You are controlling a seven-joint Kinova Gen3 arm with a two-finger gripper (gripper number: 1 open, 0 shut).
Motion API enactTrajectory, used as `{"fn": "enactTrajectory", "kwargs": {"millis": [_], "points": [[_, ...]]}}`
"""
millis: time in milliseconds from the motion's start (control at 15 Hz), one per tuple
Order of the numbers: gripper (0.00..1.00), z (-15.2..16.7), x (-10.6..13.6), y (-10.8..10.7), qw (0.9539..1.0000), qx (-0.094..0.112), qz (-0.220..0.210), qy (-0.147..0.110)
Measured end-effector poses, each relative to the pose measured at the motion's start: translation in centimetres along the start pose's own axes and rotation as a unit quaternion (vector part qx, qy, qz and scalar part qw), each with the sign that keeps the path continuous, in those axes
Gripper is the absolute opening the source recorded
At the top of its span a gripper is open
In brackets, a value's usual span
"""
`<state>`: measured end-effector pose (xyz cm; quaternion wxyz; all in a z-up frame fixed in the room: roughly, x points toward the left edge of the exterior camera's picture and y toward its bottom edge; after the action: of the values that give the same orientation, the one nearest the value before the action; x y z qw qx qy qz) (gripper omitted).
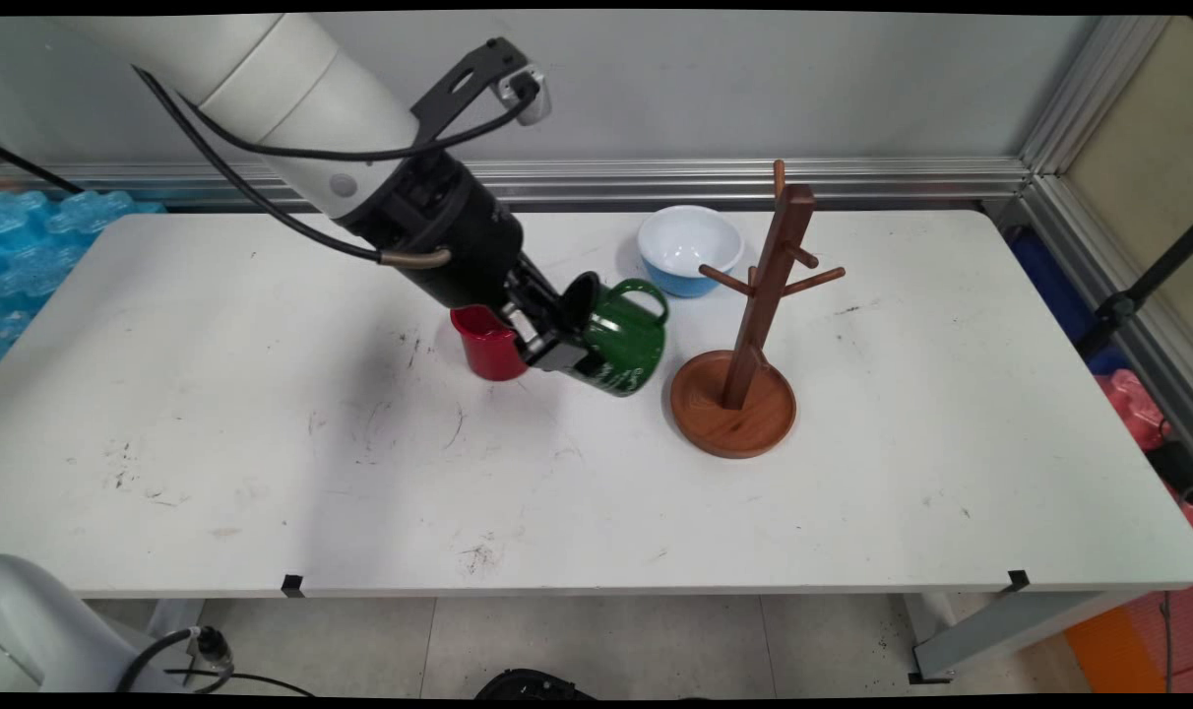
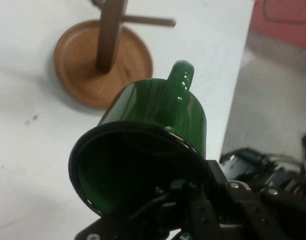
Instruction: Place the picked object on the table
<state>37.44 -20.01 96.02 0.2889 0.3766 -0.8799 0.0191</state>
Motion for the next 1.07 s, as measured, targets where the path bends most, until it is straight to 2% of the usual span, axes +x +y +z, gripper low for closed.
{"fn": "enactTrajectory", "kwargs": {"millis": [267,600,867,1067], "points": [[0.0,-0.4,-0.1,-0.1,0.9979,0.037,0.028,-0.044],[0.0,-0.4,-0.5,0.0,0.991,0.07,0.057,-0.099],[0.0,-0.3,-1.4,0.1,0.9815,0.094,0.075,-0.149],[0.0,-0.2,-2.6,0.0,0.9717,0.113,0.09,-0.187]]}}
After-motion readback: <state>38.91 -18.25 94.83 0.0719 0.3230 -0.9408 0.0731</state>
